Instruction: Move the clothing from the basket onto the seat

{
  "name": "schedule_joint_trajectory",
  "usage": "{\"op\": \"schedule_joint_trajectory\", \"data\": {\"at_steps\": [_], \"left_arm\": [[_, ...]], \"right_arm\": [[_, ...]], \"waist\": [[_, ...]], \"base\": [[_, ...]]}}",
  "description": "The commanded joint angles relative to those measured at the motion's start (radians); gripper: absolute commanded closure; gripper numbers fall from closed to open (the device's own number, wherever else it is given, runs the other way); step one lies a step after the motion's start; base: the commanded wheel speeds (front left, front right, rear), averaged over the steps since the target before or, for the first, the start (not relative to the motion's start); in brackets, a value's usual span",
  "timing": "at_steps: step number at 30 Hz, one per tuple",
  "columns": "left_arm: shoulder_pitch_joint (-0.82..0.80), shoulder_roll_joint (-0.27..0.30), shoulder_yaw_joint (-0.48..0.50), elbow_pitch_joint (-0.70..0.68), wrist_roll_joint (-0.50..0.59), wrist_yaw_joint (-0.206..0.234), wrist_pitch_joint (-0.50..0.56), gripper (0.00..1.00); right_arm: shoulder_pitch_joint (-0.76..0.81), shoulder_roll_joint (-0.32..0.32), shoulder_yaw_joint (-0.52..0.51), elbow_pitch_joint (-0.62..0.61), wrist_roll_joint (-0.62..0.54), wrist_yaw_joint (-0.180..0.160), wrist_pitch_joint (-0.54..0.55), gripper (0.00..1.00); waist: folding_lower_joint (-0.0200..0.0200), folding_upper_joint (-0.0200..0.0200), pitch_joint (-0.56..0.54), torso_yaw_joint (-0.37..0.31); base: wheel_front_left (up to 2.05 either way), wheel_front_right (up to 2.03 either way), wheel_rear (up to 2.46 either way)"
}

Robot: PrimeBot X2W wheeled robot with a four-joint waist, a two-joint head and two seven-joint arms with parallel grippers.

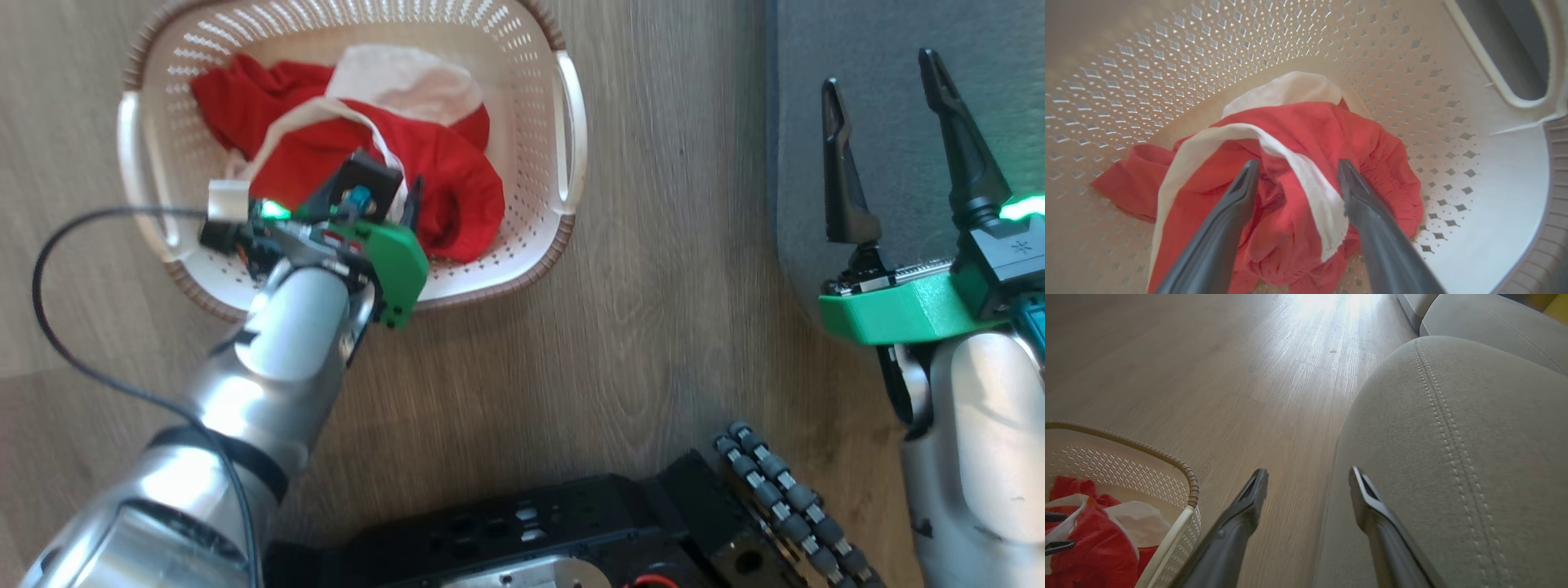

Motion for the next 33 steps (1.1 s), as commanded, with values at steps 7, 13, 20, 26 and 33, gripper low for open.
{"op": "schedule_joint_trajectory", "data": {"at_steps": [7, 13, 20, 26, 33], "left_arm": [[-0.071, 0.01, -0.024, 0.113, -0.033, 0.014, 0.003, 0.0], [-0.099, 0.01, -0.045, 0.149, -0.078, 0.018, 0.057, 0.0], [-0.106, 0.01, -0.056, 0.156, -0.147, -0.028, 0.086, 1.0], [-0.112, 0.01, -0.083, 0.158, -0.16, -0.016, 0.052, 1.0], [-0.075, 0.01, -0.096, 0.141, -0.206, -0.007, 0.004, 1.0]], "right_arm": [[0.005, 0.0, 0.019, -0.051, -0.003, 0.0, -0.006, 0.0], [0.014, 0.005, 0.023, -0.052, -0.009, 0.0, -0.006, 0.0], [0.007, 0.01, 0.028, -0.046, -0.011, 0.0, -0.006, 0.0], [-0.004, 0.008, 0.028, -0.043, -0.012, 0.0, -0.006, 0.0], [-0.024, -0.006, 0.041, -0.015, -0.014, 0.0, -0.006, 0.0]], "waist": [[-0.0002, 0.0, 0.088, -0.037], [-0.0002, 0.0, 0.105, -0.042], [-0.0002, 0.0, 0.108, -0.041], [-0.0002, 0.0, 0.092, -0.027], [-0.0002, 0.0, -0.003, 0.001]], "base": [[0.0, 0.0, 0.0], [0.0, 0.0, 0.0], [0.0, 0.0, 0.0], [0.0, 0.0, 0.0], [0.0, 0.0, 0.0]]}}
